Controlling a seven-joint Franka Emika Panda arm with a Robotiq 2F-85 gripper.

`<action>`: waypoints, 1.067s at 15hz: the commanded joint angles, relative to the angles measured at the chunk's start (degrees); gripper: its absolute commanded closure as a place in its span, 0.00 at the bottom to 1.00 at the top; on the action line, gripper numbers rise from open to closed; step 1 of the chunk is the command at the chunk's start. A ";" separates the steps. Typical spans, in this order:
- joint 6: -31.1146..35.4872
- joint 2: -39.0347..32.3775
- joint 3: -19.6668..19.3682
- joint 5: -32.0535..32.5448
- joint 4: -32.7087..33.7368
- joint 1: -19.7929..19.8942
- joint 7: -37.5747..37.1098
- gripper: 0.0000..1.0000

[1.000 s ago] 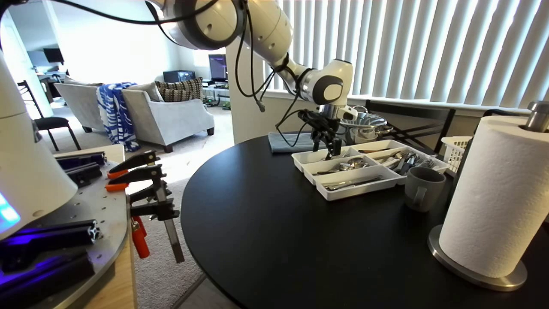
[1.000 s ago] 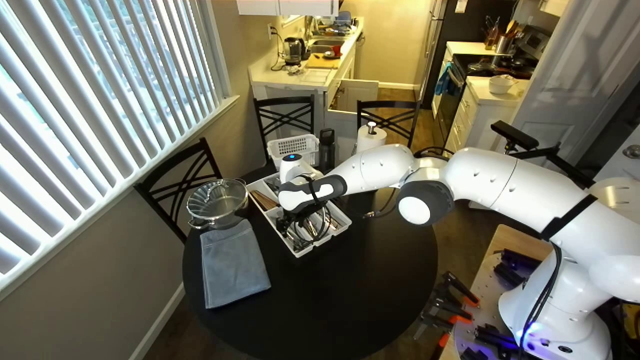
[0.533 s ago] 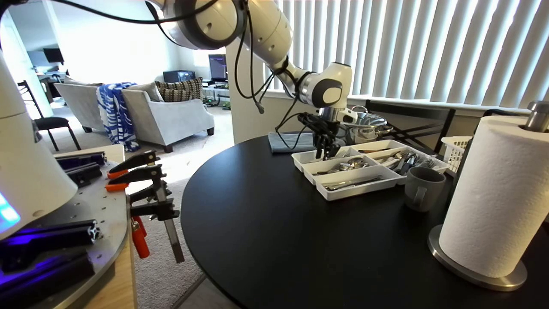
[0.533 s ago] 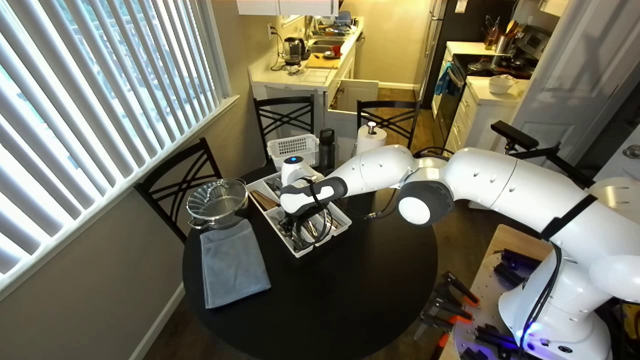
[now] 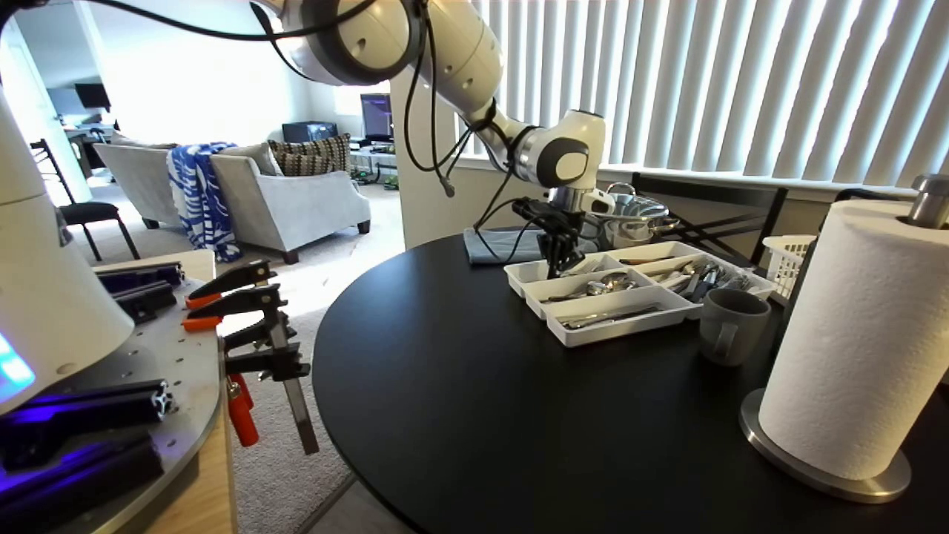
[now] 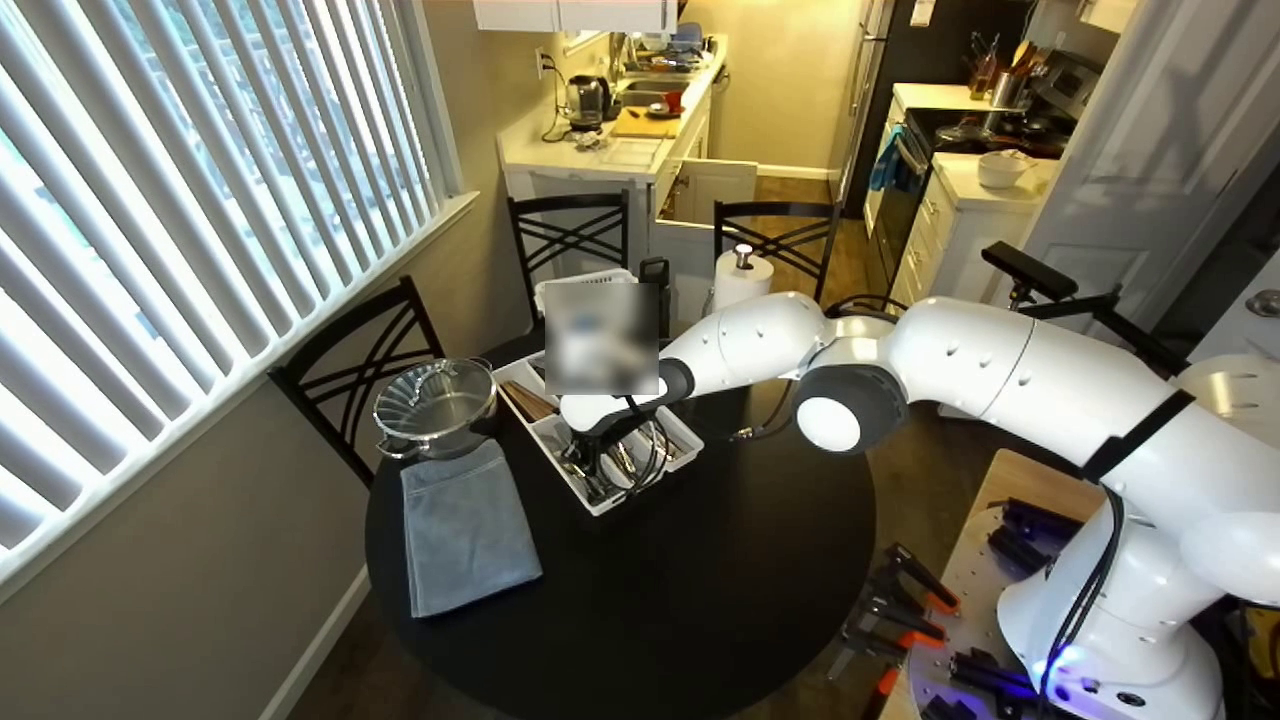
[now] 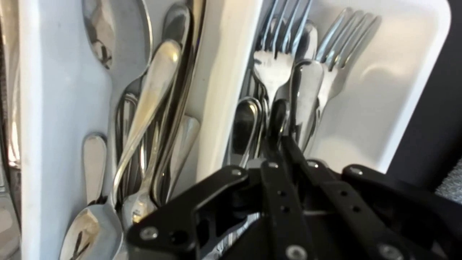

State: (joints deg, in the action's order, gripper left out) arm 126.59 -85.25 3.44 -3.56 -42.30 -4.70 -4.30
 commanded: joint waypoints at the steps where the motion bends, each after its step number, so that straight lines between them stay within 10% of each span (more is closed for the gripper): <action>1: -0.97 0.00 0.44 0.13 -0.61 0.53 3.91 0.90; 5: -0.62 0.01 0.91 -0.36 -1.12 0.99 5.02 0.82; 6: -0.55 0.01 0.99 -0.43 -1.16 1.05 5.13 0.60; 15: -1.27 0.01 0.77 -0.12 -1.12 0.75 4.94 0.09; 16: -1.67 0.09 0.76 0.04 -1.14 0.77 5.41 0.52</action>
State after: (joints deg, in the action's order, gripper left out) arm 126.13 -85.15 3.92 -3.55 -42.68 -4.59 -1.57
